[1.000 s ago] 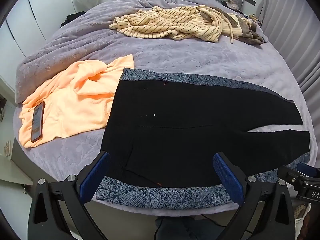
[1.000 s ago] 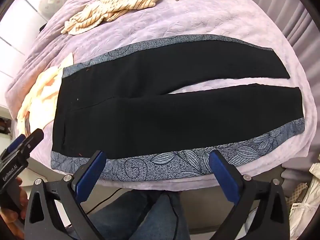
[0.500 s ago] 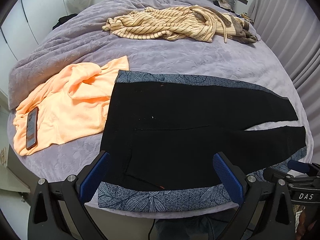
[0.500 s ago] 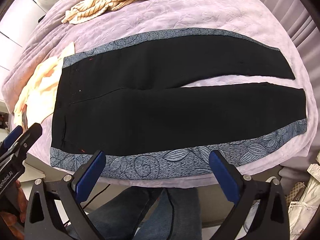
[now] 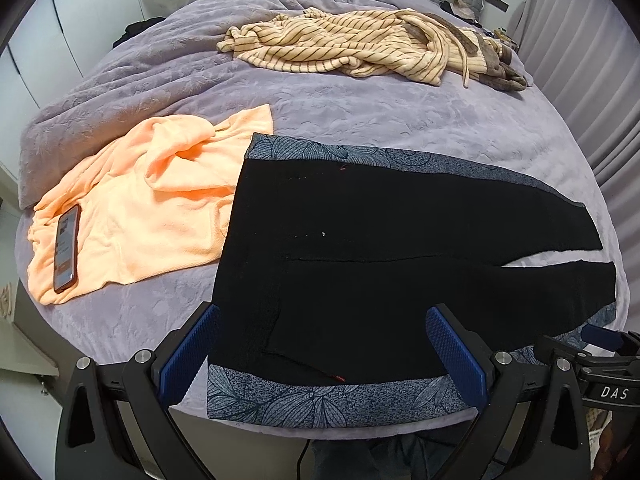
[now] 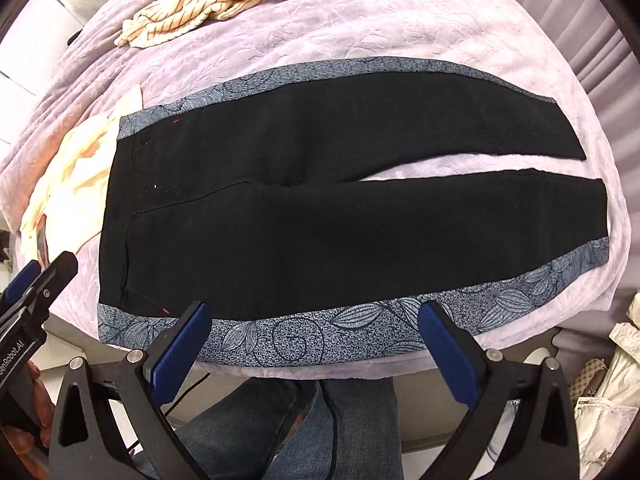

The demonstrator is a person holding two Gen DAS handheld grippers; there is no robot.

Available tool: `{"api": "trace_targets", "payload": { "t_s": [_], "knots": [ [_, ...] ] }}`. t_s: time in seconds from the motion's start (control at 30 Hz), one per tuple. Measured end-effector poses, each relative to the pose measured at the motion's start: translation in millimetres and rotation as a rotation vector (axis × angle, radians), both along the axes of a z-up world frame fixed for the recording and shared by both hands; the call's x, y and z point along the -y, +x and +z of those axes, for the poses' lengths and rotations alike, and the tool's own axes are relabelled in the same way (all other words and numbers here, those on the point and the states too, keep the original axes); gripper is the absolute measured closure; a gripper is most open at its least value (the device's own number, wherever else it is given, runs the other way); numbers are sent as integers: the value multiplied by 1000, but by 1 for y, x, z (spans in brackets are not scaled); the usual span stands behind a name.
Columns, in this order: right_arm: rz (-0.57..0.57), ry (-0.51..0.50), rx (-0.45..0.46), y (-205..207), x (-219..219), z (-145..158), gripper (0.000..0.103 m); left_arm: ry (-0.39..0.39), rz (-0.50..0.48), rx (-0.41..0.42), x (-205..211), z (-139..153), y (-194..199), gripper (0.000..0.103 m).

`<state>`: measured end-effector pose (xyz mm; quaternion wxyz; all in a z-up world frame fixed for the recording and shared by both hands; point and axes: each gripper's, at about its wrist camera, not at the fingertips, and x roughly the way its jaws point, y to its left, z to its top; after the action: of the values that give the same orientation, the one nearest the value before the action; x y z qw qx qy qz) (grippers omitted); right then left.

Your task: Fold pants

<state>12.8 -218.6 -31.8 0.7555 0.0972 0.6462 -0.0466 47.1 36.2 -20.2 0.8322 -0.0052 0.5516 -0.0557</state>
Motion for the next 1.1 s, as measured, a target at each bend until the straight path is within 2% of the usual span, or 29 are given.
{"api": "trace_targets", "payload": {
  "t_s": [0.27, 0.47, 0.73, 1.1],
  "knots": [
    [16, 2, -8, 0, -5, -4, 0, 6, 21, -12, -7, -3, 0, 0],
    [2, 0, -10, -3, 0, -3, 0, 52, 29, -10, -7, -3, -10, 0],
    [16, 8, -22, -4, -1, -12, 0, 77, 45, -73, -4, -19, -19, 0],
    [-47, 54, 15, -17, 40, -17, 0, 137, 41, -125, 25, -32, -20, 0]
  ]
}}
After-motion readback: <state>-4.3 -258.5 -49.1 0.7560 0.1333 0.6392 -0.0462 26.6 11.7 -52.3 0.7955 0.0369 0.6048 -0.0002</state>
